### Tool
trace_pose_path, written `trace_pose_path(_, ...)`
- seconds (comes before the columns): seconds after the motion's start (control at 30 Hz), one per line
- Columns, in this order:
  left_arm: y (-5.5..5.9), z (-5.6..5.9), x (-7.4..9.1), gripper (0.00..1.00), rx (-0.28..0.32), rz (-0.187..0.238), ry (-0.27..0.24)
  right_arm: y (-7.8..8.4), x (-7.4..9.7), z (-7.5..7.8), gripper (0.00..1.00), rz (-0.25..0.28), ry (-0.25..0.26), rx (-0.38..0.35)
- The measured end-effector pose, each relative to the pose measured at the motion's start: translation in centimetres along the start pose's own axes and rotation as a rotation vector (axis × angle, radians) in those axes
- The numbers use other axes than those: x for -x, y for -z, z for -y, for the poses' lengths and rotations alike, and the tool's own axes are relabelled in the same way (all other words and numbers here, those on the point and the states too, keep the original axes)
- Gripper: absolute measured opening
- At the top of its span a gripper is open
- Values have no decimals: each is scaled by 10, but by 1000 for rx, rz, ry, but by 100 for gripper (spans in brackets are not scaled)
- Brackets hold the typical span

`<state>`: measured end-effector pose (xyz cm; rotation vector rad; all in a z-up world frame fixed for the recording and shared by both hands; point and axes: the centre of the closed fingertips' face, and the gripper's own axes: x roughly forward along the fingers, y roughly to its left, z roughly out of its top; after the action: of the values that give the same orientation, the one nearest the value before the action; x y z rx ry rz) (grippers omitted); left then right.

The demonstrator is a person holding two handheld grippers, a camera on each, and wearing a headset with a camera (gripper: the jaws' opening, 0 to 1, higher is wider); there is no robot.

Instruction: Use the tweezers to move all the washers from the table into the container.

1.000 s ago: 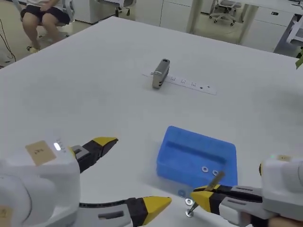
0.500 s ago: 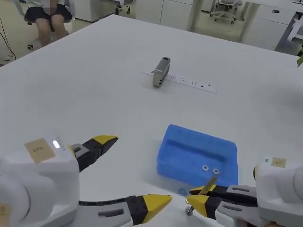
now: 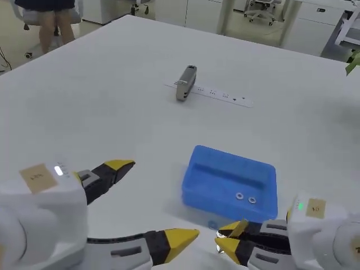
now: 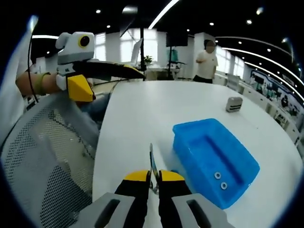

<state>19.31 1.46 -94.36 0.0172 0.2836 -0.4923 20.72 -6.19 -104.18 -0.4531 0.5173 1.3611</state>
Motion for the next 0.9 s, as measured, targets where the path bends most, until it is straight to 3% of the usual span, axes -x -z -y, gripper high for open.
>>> trace_pose_path(0.07, 0, -1, 0, 82, 2, 1, 0, 0, 0, 2, 3, 11, 7, -24)
trace_pose_path(0.1, 0, -1, 0, 82, 2, 1, 0, -1, -1, 3, 3, 20, 0, -75)
trace_pose_path(0.13, 0, -1, 0, 82, 3, 1, 0, -3, -1, 3, 3, 48, -24, -213)
trace_pose_path(0.2, 1, -1, 0, 82, 3, 0, 0, -11, 2, 12, 3, 107, 1, -287)
trace_pose_path(0.37, 1, -1, 0, 82, 2, 1, 3, -15, 15, 26, 3, 107, 15, -280)
trace_pose_path(0.63, 0, -2, 1, 82, 5, 7, 1, -25, 26, 29, 3, 139, 0, -324)
trace_pose_path(0.9, 0, 0, 1, 82, 8, 6, 6, -51, 38, 46, 3, 191, 1, -336)
